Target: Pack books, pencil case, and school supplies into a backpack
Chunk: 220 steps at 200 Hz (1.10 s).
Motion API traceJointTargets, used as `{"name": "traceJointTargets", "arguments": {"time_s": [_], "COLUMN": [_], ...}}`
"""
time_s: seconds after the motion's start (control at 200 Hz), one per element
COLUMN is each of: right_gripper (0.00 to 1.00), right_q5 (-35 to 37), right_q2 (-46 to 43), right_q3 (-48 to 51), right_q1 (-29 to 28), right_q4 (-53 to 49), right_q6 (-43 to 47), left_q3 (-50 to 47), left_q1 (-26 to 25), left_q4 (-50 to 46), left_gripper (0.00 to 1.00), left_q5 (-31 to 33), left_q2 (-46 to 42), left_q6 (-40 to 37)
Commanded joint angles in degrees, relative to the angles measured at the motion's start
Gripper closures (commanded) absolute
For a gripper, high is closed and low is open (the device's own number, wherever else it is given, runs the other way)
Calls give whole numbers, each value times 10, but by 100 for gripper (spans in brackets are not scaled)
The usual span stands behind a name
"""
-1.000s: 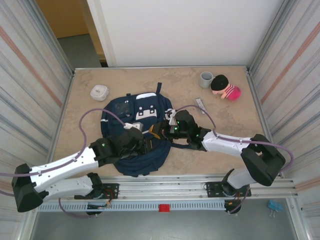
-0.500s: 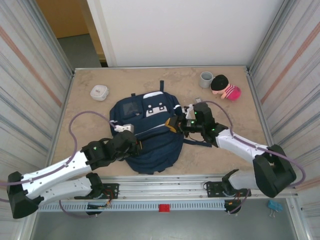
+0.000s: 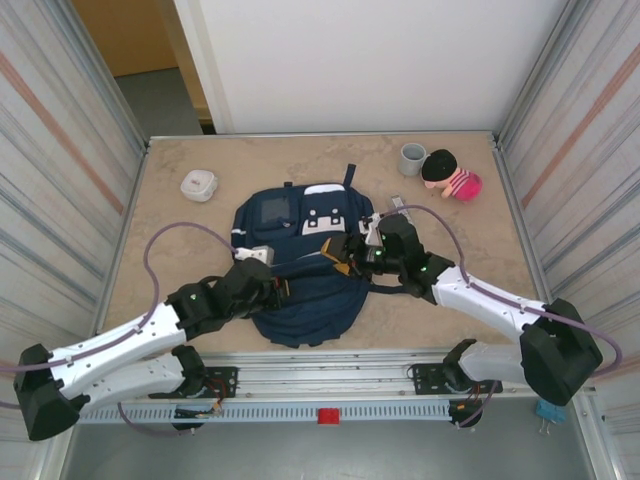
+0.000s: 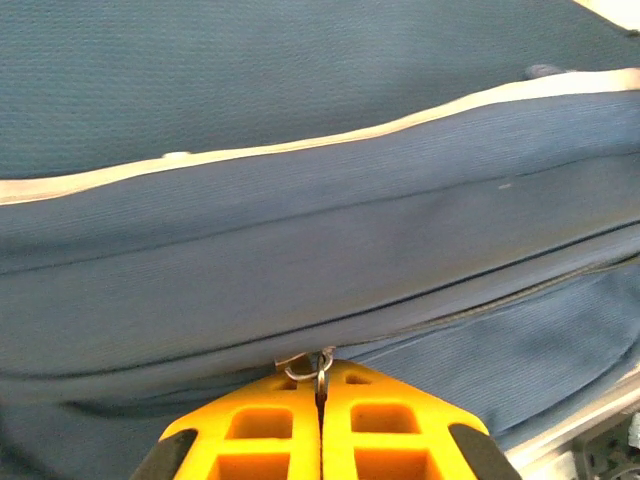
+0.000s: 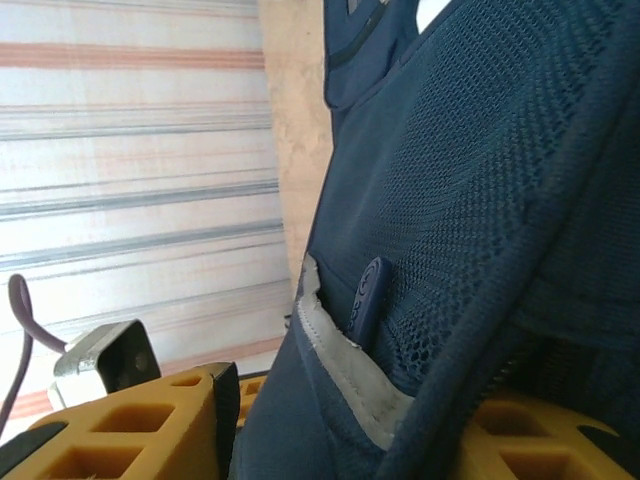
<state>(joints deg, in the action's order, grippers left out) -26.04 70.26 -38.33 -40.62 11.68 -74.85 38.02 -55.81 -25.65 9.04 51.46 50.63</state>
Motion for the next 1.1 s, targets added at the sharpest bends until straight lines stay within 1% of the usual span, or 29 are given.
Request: {"name": "traceJointTargets", "arguments": {"time_s": [0.0, 0.125, 0.14, 0.22, 0.291, 0.341, 0.456, 0.541, 0.611, 0.661, 0.722, 0.752, 0.777, 0.822, 0.867, 0.887, 0.917, 0.952, 0.987, 1.042, 1.097], "right_gripper": [51, 52, 55, 79, 88, 91, 91, 88, 81, 69, 51, 45, 43, 42, 42, 41, 41, 40, 40, 40, 38], "right_q5": [32, 34, 33, 27, 19, 9, -20, -47, -88, -108, -111, -109, -105, -95, -72, -55, -26, 19, 52, 84, 100], "right_q2": [20, 44, 45, 45, 29, 10, -47, -78, -83, -82, -85, -90, -95, -109, -129, -132, -159, -177, -193, -211, -223], "right_q3": [1, -3, -3, -10, -9, -6, -3, -7, -16, -25, -35, -35, -35, -35, -44, -51, -62, -79, -90, -103, -105], "right_q1": [-25, -31, -31, -26, -10, 11, 76, 128, 159, 167, 165, 160, 155, 148, 145, 144, 143, 142, 139, 130, 115], "right_q4": [62, 84, 84, 64, 30, -1, -95, -154, -170, -179, -185, -183, -180, -189, -227, -255, -299, -349, -383, -404, -392], "right_q6": [-29, -38, -37, -21, 1, 17, 68, 113, 126, 131, 129, 122, 117, 115, 137, 155, 186, 222, 253, 299, 349], "left_q3": [6, 8, 7, 7, 6, 4, -15, -39, -58, -66, -66, -64, -61, -55, -47, -45, -41, -38, -36, -33, -35], "left_q1": [1, 1, 1, 2, 1, 2, 8, 23, 36, 41, 42, 42, 42, 42, 42, 42, 42, 42, 42, 42, 42], "left_q4": [73, 79, 78, 64, 32, 6, -37, -38, -16, 9, 38, 48, 57, 69, 74, 75, 76, 78, 80, 87, 102], "left_gripper": [100, 100, 100, 100, 100, 100, 100, 100, 100, 100, 100, 100, 100, 100, 100, 100, 100, 100, 100, 100, 100], "left_q5": [-32, -40, -40, -30, -5, 17, 55, 55, 41, 24, 10, 5, 0, -10, -18, -21, -23, -27, -31, -38, -49], "left_q2": [4, 6, 5, -1, -10, -21, -60, -92, -108, -111, -104, -95, -89, -76, -63, -58, -51, -45, -41, -38, -38], "left_q6": [-26, -27, -27, -25, -17, -13, -5, -2, -5, -11, -17, -21, -23, -29, -34, -37, -39, -43, -46, -50, -57]}}
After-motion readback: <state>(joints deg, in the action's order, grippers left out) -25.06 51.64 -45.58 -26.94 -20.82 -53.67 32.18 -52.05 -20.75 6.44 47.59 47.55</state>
